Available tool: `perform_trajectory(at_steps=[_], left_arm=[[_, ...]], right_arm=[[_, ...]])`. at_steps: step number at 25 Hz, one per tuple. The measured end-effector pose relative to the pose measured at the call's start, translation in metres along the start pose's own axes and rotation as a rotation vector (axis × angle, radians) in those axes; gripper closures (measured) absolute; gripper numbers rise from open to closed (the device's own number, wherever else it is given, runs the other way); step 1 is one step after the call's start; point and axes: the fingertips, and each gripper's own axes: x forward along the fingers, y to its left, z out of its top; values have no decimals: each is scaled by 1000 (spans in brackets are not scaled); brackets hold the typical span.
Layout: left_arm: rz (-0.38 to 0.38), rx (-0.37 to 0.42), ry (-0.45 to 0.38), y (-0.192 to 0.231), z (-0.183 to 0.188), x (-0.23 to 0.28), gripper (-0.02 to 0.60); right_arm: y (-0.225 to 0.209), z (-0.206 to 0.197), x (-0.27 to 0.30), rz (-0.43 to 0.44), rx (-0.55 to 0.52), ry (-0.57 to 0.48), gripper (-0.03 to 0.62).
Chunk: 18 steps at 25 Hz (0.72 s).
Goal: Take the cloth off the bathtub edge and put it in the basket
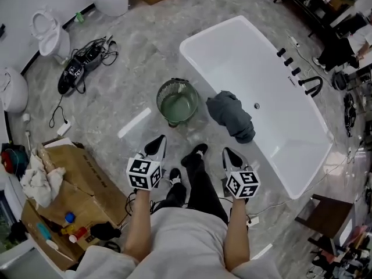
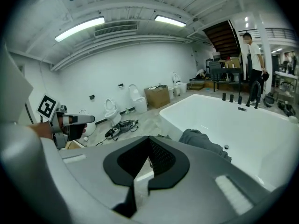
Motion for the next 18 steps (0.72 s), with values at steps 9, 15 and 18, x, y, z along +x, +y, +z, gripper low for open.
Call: perform_trajectory(at_steps=[9,15,18], left_arm=[[-1,37,65,15,26,83,523],[-97,104,202,2,20,174,523],[-168,143,273,-15,14,225,523]], right_arm=[[-69,30,75,-64,65,25,599],[-124,26,132,-77,208,22,599],[-165,21,149,-117,272,25,599]])
